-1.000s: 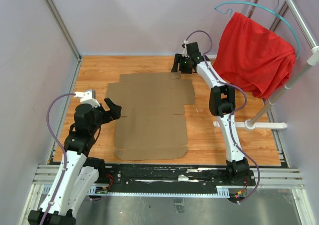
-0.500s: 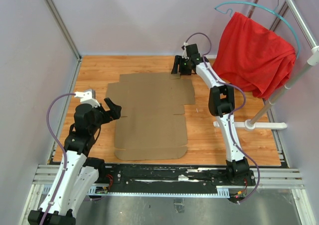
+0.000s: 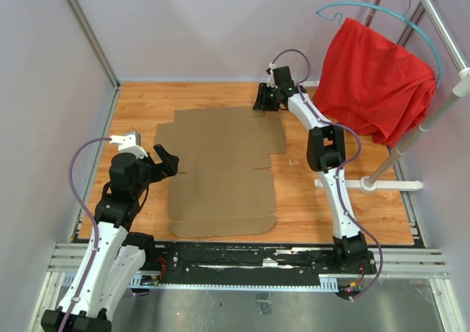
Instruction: Fold the paper box
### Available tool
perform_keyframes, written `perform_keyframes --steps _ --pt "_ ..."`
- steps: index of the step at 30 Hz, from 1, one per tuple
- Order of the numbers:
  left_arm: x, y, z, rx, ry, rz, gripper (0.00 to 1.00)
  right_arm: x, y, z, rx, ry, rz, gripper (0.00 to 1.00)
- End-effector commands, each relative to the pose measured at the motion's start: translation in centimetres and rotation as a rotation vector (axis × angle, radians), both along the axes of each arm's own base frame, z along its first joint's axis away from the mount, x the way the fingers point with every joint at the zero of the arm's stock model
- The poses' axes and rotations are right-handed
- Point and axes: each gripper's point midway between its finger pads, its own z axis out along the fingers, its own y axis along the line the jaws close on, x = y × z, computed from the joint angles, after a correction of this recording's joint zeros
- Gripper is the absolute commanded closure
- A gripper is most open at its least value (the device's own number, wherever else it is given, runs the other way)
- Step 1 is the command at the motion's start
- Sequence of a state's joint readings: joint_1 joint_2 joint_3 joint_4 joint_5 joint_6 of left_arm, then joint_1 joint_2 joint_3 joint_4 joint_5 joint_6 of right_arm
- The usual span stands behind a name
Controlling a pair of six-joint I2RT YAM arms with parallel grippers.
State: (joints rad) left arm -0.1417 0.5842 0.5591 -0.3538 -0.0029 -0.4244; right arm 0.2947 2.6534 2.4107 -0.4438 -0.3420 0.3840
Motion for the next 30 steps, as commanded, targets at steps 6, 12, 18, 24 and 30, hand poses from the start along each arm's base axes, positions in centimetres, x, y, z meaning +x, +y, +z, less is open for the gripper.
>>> perform_keyframes --steps 6,12,18,24,30 --pt "0.2 -0.2 0.5 0.004 -0.025 -0.011 0.01 -1.0 1.1 1.0 -0.055 -0.024 0.024 0.69" --pt "0.2 -0.2 0.5 0.003 -0.025 -0.012 0.01 -1.3 1.9 2.6 -0.046 -0.059 0.039 0.68" --pt "0.3 -0.2 0.5 0.004 -0.023 -0.013 0.01 -1.5 2.8 4.1 -0.043 -0.087 0.052 0.66" --pt "0.3 -0.3 0.4 0.003 -0.022 -0.013 0.01 -1.6 3.7 4.7 -0.044 -0.102 0.066 0.62" --pt "0.3 -0.3 0.4 0.003 -0.021 -0.014 0.01 -1.5 4.1 4.2 -0.066 -0.104 0.066 0.6"
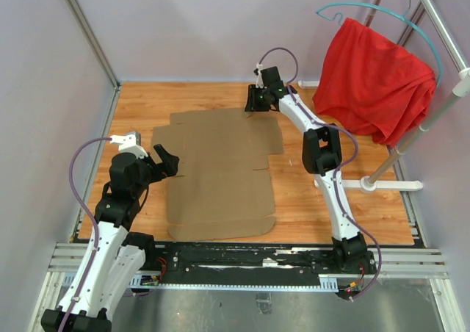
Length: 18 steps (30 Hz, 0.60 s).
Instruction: Fold the paper box
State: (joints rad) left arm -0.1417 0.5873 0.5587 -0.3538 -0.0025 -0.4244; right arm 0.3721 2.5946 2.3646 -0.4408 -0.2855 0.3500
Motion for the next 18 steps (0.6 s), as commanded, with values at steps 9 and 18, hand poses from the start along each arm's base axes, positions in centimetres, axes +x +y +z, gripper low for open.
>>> perform_keyframes --steps 9,18 --pt "0.3 -0.2 0.4 0.007 -0.021 -0.009 0.01 1.3 0.4 2.5 -0.115 -0.124 -0.024 0.87" --pt "0.4 -0.2 -0.1 0.008 -0.003 -0.012 0.03 1.5 0.6 2.0 -0.125 -0.133 -0.012 0.84"
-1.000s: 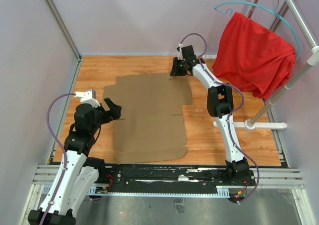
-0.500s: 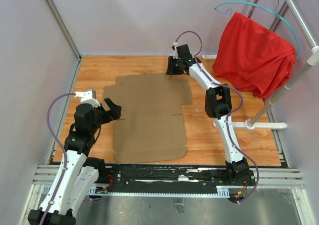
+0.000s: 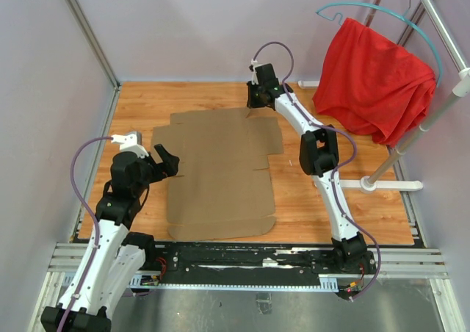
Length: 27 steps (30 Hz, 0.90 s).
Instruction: Fold the paper box
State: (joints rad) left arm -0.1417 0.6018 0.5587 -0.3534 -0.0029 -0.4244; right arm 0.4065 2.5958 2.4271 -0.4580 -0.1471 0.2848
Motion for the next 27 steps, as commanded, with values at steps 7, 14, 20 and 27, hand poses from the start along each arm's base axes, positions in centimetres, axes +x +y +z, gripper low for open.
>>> perform_keyframes --steps 7,14,20,27 --pt "0.4 -0.1 0.1 0.009 -0.014 -0.007 0.03 0.4 0.8 -0.5 -0.008 -0.017 0.021 0.76" --pt "0.4 -0.1 0.1 0.009 -0.014 -0.006 0.05 0.3 1.2 -1.1 0.006 -0.005 0.03 0.76" --pt "0.3 -0.3 0.7 0.005 -0.038 -0.015 0.18 0.4 1.3 -1.3 0.011 -0.003 0.026 0.98" --pt "0.5 0.0 1.6 -0.005 -0.069 0.005 0.33 -0.4 0.6 1.0 -0.008 -0.07 0.045 0.99"
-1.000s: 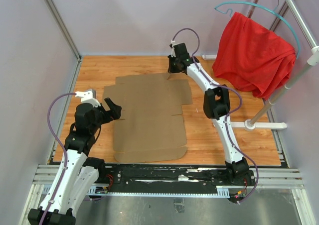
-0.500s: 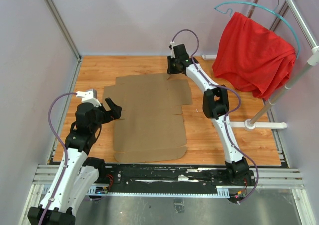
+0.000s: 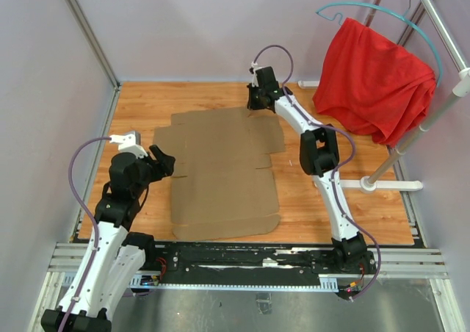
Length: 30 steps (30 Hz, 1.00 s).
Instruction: Fold the paper box
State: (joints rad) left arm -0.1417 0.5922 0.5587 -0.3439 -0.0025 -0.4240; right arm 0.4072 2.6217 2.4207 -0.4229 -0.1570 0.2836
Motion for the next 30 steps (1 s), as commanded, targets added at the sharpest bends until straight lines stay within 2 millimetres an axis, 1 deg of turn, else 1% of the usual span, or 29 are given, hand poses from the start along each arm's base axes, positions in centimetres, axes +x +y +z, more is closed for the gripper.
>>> perform_keyframes --steps 1,2,3,4,5,7,8,9,11,13,14,15,18,23,27,28,30 --pt "0.5 0.1 1.4 -0.001 -0.052 0.008 0.33 -1.0 0.1 2.7 -0.019 -0.089 0.047 0.99" --pt "0.5 0.1 1.5 0.005 -0.053 0.008 0.3 -1.1 -0.2 3.8 -0.018 -0.119 0.046 0.99" --pt "0.6 0.2 1.8 0.008 -0.057 0.015 0.24 -1.4 -0.5 4.6 -0.019 -0.141 0.045 0.99" --pt "0.7 0.3 2.2 0.008 -0.067 0.019 0.13 -1.8 -0.8 5.3 -0.022 -0.161 0.05 0.99" --pt "0.8 0.2 2.9 0.003 -0.087 0.017 0.09 -2.0 -0.9 6.4 -0.018 -0.195 0.051 0.99" --pt "1.2 0.0 4.3 -0.025 -0.136 0.018 0.02 -2.9 -1.4 7.9 -0.01 -0.239 0.054 0.99" --pt "1.5 -0.2 4.9 -0.048 -0.163 0.017 0.01 -3.4 -1.6 9.3 0.003 -0.274 0.058 0.99" --pt "1.7 -0.5 5.6 -0.073 -0.192 0.008 0.01 -3.9 -1.8 9.9 0.009 -0.297 0.058 0.99" --pt "2.3 -1.3 6.3 -0.108 -0.227 -0.017 0.01 -4.9 -2.3 10.9 0.021 -0.341 0.062 0.99" --pt "2.9 -1.5 6.7 -0.128 -0.24 -0.016 0.01 -5.8 -2.9 11.4 0.026 -0.369 0.05 0.99" --pt "3.3 -1.5 6.7 -0.131 -0.241 -0.01 0.01 -6.4 -3.3 10.9 0.023 -0.365 0.047 0.99" --pt "3.7 -1.4 6.7 -0.132 -0.244 -0.003 0.01 -6.6 -3.5 11.2 0.028 -0.378 0.04 0.99" --pt "5.2 -0.8 6.3 -0.13 -0.229 0.047 0.01 -7.6 -3.9 11.6 0.053 -0.406 0.029 0.99" --pt "8.6 0.4 4.7 -0.094 -0.142 0.147 0.01 -7.5 -4.0 10.9 0.066 -0.367 0.001 0.99" --pt "11.8 0.2 5.0 -0.077 -0.143 0.155 0.01 -7.4 -3.7 11.2 0.085 -0.362 -0.004 0.99" --pt "12.7 0.2 5.5 -0.068 -0.153 0.157 0.01 -7.4 -3.7 11.4 0.09 -0.364 -0.003 0.99" --pt "14.3 0.2 5.5 -0.054 -0.144 0.167 0.01 -7.7 -3.7 11.9 0.095 -0.368 0.001 0.99"
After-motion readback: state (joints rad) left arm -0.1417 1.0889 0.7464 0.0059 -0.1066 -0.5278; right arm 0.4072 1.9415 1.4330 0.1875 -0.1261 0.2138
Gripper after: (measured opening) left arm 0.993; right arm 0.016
